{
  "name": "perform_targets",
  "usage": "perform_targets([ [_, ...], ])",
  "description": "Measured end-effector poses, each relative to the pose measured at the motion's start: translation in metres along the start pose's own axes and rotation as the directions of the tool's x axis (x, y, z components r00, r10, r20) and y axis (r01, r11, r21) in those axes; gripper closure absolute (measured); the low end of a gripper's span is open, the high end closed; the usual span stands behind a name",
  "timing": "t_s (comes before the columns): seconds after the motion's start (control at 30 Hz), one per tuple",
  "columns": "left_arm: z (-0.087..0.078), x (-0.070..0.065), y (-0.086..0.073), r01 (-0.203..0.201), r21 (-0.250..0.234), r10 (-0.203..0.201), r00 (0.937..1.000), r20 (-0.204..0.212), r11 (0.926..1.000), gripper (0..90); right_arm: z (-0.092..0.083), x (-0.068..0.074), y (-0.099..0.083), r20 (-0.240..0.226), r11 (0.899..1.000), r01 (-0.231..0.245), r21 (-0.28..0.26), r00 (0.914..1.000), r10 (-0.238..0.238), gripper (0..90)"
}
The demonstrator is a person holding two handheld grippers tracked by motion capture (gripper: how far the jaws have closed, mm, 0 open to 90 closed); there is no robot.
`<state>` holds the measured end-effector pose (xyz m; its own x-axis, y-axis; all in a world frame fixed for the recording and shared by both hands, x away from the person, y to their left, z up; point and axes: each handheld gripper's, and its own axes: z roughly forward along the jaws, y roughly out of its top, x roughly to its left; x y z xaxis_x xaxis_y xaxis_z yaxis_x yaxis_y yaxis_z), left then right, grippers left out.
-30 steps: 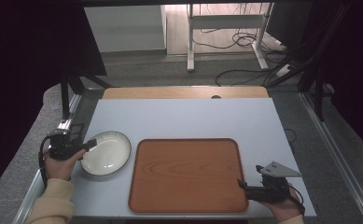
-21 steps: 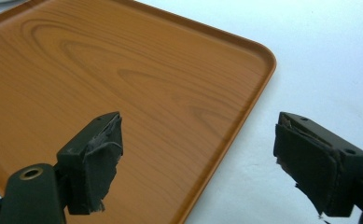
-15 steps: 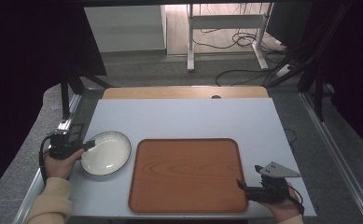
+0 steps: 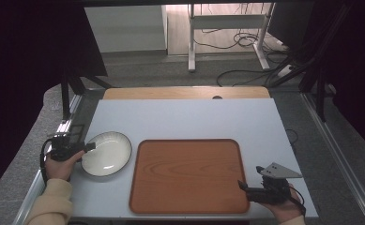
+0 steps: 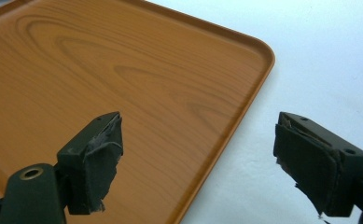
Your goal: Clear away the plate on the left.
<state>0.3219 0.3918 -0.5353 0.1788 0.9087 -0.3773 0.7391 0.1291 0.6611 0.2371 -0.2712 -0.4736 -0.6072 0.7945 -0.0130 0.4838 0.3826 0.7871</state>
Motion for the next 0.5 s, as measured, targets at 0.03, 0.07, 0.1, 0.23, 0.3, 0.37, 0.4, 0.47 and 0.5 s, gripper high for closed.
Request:
perform_targets([
  [0.03,0.0,0.0,0.0,0.0,0.0,0.0,1.0,0.0,1.0,40.2,0.0,0.0,0.0,0.0,1.0,0.0,0.001,1.0,0.0,16.6],
  [0.07,0.0,0.001,0.0,0.003,0.003,-0.003,1.0,0.0,1.0,40.2,0.0,0.0,0.0,0.0,1.0,0.0,0.001,1.0,0.0,16.6],
  [0.1,0.001,0.002,-0.001,0.006,0.006,-0.006,1.0,0.0,1.0,41.2,0.0,0.0,0.0,-0.001,1.0,0.0,0.002,1.0,0.0,16.6],
  [0.23,0.005,0.003,-0.004,0.01,0.024,-0.01,0.9999,0.006,0.9997,45.8,0.001,0.0,0.0,-0.002,1.0,0.004,0.005,1.0,-0.004,16.7],
  [0.3,0.007,0.004,-0.005,0.014,0.029,-0.014,0.9998,0.014,0.9995,46.6,0.001,0.0,0.0,-0.002,1.0,0.004,0.005,1.0,-0.004,16.7],
  [0.37,0.008,0.004,-0.005,0.018,0.033,-0.018,0.9996,0.021,0.9993,48.7,0.001,0.0,0.0,-0.002,1.0,0.004,0.006,1.0,-0.004,16.7],
  [0.4,0.009,0.004,-0.006,0.017,0.036,-0.018,0.9996,0.022,0.9992,50.1,0.001,0.0,0.0,-0.002,1.0,0.004,0.006,1.0,-0.004,16.7],
  [0.47,0.011,0.004,-0.006,0.022,0.041,-0.024,0.9992,0.032,0.9989,53.4,0.001,0.0,-0.001,0.0,1.0,0.002,0.008,1.0,-0.002,16.7],
  [0.5,0.011,0.004,-0.006,0.026,0.04,-0.028,0.9989,0.037,0.9988,56.4,0.001,-0.001,-0.001,0.0,1.0,0.001,0.008,1.0,-0.001,16.7],
])
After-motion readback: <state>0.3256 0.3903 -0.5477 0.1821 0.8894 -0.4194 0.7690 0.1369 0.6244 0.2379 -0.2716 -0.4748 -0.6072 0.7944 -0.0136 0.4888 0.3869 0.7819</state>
